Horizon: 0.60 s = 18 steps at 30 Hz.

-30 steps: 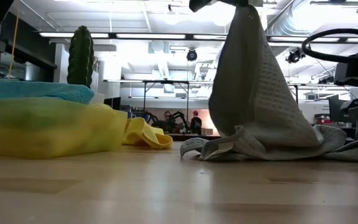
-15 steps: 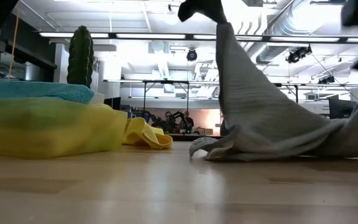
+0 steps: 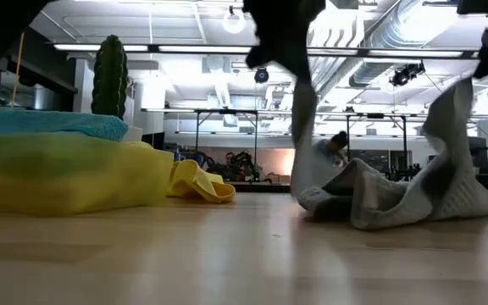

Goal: Fold microfiber towels
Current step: Fold the gray microfiber towel

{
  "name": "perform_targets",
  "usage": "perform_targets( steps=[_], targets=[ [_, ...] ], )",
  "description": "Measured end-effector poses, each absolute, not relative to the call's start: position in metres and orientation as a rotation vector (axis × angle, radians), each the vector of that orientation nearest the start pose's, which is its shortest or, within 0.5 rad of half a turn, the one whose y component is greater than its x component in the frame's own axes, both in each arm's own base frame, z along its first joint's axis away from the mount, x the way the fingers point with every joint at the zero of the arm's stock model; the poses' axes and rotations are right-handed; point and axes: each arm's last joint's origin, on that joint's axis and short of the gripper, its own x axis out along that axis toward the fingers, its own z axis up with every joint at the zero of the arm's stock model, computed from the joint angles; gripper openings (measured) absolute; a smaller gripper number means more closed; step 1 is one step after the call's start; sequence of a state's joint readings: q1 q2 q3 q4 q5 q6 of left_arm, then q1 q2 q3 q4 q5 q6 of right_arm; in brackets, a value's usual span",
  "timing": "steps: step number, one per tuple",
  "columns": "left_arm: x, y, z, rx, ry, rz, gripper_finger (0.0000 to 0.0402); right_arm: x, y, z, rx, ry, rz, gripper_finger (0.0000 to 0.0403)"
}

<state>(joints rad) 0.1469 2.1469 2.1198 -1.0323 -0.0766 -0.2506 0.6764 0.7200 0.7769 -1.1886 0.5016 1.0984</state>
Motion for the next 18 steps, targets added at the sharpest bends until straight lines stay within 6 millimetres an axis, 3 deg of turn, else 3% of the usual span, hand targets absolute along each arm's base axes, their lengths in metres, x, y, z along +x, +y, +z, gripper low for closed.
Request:
perform_targets(
  steps=[4, 9, 14, 18],
  targets=[
    [0.464, 0.075, 0.258, -0.209, 1.115, 0.41, 0.0009, 0.088, 0.051, 0.245, 0.425, 0.913, -0.427, 0.0],
    [0.474, 0.087, 0.224, -0.126, 1.201, 0.345, 0.005, 0.089, 0.052, 0.23, 0.465, 0.908, -0.46, 0.0],
    [0.468, 0.109, 0.226, -0.087, 1.212, 0.342, 0.0112, 0.09, 0.052, 0.231, 0.469, 0.883, -0.474, 0.0],
    [0.458, 0.122, 0.249, -0.102, 1.165, 0.37, 0.0159, 0.09, 0.052, 0.231, 0.467, 0.881, -0.475, 0.0]
  ],
)
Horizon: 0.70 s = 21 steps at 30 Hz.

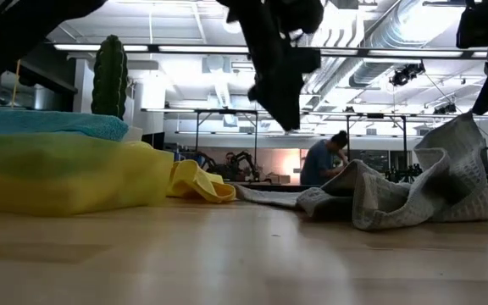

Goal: Fold microfiber towels
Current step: Fold the gray microfiber towel

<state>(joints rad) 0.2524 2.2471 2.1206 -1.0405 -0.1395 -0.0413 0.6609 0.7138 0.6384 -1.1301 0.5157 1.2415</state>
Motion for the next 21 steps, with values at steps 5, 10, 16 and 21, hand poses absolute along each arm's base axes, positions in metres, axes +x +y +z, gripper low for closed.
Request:
perform_targets(
  steps=[5, 10, 16, 21],
  targets=[
    [0.452, 0.115, 0.269, -0.176, 1.119, 0.322, 0.0196, 0.09, 0.051, 0.231, 0.463, 0.875, -0.479, 0.0],
    [0.464, 0.06, 0.276, -0.194, 1.07, 0.096, 0.02, 0.09, 0.051, 0.231, 0.464, 0.875, -0.479, 0.0],
    [0.488, -0.042, 0.25, -0.015, 1.016, -0.091, 0.0195, 0.09, 0.051, 0.231, 0.464, 0.875, -0.479, 0.0],
    [0.497, -0.116, 0.218, 0.171, 0.953, -0.098, 0.0195, 0.09, 0.051, 0.231, 0.461, 0.875, -0.477, 0.0]
  ],
)
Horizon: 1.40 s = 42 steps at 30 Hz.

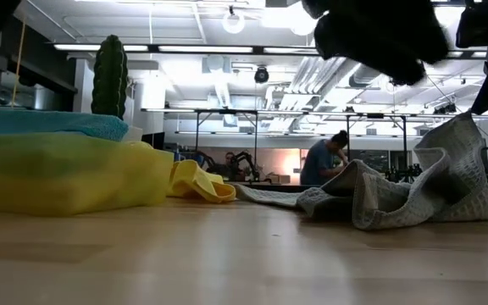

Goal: Fold microfiber towels
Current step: Fold the gray microfiber towel

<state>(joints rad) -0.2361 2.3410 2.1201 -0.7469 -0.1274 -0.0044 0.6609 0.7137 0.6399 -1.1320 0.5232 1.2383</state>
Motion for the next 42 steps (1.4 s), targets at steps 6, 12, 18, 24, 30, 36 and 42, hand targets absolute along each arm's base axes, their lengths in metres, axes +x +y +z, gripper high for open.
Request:
perform_targets(
  steps=[6, 12, 18, 24, 30, 36, 42],
  targets=[
    [0.502, -0.13, 0.181, 0.078, 1.009, 0.017, 0.0194, 0.09, 0.051, 0.231, 0.453, 0.878, -0.473, 0.0],
    [0.507, -0.117, 0.162, 0.016, 1.053, 0.065, 0.0194, 0.09, 0.051, 0.231, 0.447, 0.88, -0.47, 0.0],
    [0.507, -0.116, 0.151, -0.061, 1.104, 0.053, 0.0194, 0.09, 0.051, 0.231, 0.447, 0.88, -0.47, 0.0],
    [0.509, -0.115, 0.143, -0.096, 1.114, 0.092, 0.0188, 0.09, 0.051, 0.231, 0.449, 0.879, -0.469, 0.0],
    [0.505, -0.114, 0.132, -0.092, 1.177, 0.131, 0.0101, 0.089, 0.051, 0.231, 0.45, 0.881, -0.467, 0.0],
    [0.494, -0.108, 0.151, -0.14, 1.265, 0.074, 0.0013, 0.094, 0.057, 0.235, 0.414, 0.898, -0.341, 0.0],
    [0.46, -0.089, 0.274, -0.132, 1.13, 0.046, 0.0003, 0.104, 0.067, 0.273, 0.33, 0.859, -0.132, 0.0]
  ],
)
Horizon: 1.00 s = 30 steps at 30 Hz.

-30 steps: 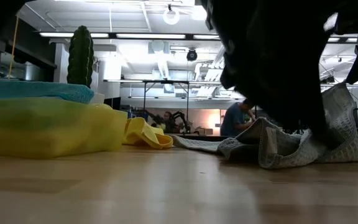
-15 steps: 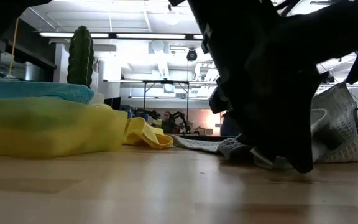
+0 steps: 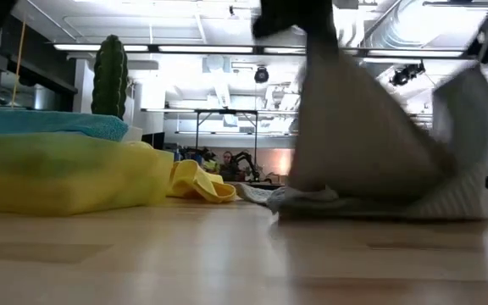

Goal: Fold microfiber towels
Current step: Fold the gray microfiber towel

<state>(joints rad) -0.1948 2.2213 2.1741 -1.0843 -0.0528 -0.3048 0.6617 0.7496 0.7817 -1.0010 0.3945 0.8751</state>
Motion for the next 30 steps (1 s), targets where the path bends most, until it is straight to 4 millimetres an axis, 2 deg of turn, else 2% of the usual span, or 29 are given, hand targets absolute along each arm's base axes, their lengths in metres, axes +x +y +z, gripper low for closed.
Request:
perform_targets(
  steps=[2, 4, 7, 11, 13, 16, 20, 22, 26, 30],
  targets=[
    [0.437, -0.078, 0.329, -0.152, 1.01, 0.068, 0.0002, 0.107, 0.069, 0.29, 0.299, 0.842, -0.08, 0.0],
    [0.416, -0.067, 0.364, -0.179, 0.936, 0.107, 0.0001, 0.11, 0.073, 0.307, 0.267, 0.828, -0.029, 0.0],
    [0.393, -0.054, 0.395, -0.247, 0.857, 0.16, 0.0001, 0.12, 0.082, 0.329, 0.23, 0.831, 0.052, 0.0],
    [0.349, -0.04, 0.448, -0.363, 0.692, 0.183, 0.0, 0.133, 0.097, 0.359, 0.167, 0.919, 0.166, 0.0],
    [0.336, -0.037, 0.463, -0.397, 0.633, 0.18, 0.0, 0.135, 0.103, 0.376, 0.141, 0.956, 0.213, 0.0],
    [0.328, -0.037, 0.474, -0.416, 0.571, 0.156, 0.0, 0.135, 0.11, 0.405, 0.129, 0.98, 0.243, 0.0],
    [0.305, -0.035, 0.506, -0.452, 0.454, 0.089, 0.0, 0.126, 0.109, 0.444, 0.18, 0.956, 0.204, 0.0],
    [0.298, -0.033, 0.514, -0.46, 0.436, 0.036, 0.0, 0.12, 0.108, 0.462, 0.228, 0.918, 0.185, 0.0],
    [0.299, -0.032, 0.505, -0.455, 0.537, -0.031, 0.0, 0.115, 0.11, 0.486, 0.35, 0.853, 0.2, 0.0],
    [0.306, -0.035, 0.486, -0.4, 0.656, -0.02, 0.0, 0.117, 0.119, 0.487, 0.452, 0.938, 0.193, 0.0]
  ],
)
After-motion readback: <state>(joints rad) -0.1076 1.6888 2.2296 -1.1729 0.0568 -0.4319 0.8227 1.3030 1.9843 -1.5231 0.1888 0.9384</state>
